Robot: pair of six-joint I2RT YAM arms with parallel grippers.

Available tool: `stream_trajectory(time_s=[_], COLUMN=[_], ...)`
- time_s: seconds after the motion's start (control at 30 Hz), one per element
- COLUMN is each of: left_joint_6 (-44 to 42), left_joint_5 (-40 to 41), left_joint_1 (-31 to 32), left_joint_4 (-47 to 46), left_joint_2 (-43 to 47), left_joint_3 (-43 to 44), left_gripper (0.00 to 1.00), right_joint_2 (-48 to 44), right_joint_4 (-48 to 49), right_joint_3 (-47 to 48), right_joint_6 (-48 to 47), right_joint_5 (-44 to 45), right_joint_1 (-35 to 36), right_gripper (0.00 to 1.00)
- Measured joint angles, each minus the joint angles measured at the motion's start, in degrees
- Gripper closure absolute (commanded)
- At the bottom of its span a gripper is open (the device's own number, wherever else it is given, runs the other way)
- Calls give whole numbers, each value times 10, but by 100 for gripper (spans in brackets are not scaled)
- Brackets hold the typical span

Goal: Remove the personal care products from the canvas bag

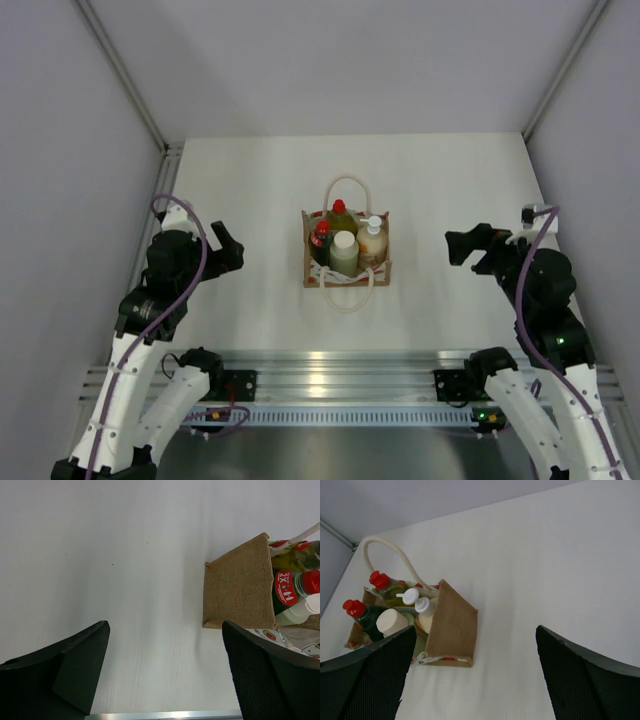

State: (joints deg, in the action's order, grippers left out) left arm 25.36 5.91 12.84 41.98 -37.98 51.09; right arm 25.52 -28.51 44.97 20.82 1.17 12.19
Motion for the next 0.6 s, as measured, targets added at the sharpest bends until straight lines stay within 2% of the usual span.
stream_trajectory(time_s=[0.27, 0.43, 0.6], left_joint_6=[0, 0, 0], left_joint_5=[10, 10, 10], left_joint_1=[0, 0, 0], left_joint_4=[0, 0, 0], left_joint_2=[1, 1, 1], left_joint_3=[0, 0, 0], left_gripper=[2, 2, 2], right_joint_2=[9, 20, 91], right_joint_4=[16, 109, 183], right_joint_3=[-14, -70, -87], right_joint_6=[18, 60, 102], right_joint_5=[-20, -126, -188], right_joint_1=[0, 0, 22], right_gripper=[1, 0, 1])
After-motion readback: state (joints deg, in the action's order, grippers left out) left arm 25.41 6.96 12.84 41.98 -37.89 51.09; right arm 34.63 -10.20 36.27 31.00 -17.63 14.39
